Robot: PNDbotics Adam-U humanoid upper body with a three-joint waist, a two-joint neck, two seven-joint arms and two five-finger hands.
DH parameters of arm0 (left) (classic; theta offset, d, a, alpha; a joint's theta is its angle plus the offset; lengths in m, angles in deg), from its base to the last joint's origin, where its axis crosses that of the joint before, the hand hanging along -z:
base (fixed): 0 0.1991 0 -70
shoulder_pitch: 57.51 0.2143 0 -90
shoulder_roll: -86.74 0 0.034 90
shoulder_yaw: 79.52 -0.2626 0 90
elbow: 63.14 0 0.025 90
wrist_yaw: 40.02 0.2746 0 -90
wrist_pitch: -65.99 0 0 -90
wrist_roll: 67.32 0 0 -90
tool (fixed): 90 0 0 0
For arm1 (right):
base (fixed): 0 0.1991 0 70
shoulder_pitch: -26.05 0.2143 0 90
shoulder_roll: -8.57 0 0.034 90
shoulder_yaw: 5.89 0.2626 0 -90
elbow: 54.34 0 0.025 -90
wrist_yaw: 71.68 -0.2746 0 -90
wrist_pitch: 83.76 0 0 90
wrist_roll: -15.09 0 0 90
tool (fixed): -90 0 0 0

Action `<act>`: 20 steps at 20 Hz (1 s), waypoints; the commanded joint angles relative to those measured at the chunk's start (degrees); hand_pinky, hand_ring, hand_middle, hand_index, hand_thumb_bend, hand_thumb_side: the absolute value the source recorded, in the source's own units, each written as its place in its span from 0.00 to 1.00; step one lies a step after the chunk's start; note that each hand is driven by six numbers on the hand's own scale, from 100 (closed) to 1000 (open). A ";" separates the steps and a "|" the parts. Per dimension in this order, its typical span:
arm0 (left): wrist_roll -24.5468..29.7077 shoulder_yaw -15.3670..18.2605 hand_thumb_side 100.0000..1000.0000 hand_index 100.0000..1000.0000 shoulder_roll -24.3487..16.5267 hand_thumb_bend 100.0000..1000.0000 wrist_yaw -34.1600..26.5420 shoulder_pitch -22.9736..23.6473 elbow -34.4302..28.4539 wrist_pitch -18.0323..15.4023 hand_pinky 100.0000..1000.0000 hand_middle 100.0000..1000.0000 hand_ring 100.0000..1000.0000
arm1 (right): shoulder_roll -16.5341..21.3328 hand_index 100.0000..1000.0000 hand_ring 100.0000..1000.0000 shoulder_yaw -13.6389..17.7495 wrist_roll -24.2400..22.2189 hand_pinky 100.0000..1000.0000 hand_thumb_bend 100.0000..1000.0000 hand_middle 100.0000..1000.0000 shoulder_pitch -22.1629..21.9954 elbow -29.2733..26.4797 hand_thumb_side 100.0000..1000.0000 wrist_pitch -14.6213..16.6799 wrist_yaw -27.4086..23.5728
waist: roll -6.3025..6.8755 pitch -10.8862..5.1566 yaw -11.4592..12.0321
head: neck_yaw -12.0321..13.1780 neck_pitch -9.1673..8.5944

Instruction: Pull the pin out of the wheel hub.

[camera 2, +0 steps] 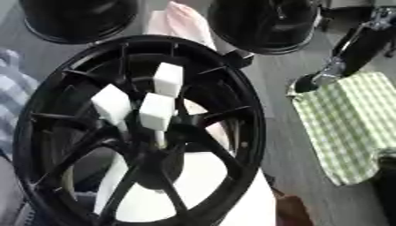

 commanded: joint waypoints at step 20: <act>-1.59 1.41 0.74 0.71 0.67 0.06 -2.89 -0.60 -2.42 1.71 0.67 0.49 0.56 | -19.73 0.74 0.75 0.07 -14.00 0.89 0.53 0.66 11.75 16.13 0.06 15.12 10.65 | 0.36 -1.68 0.68 | -3.14 2.78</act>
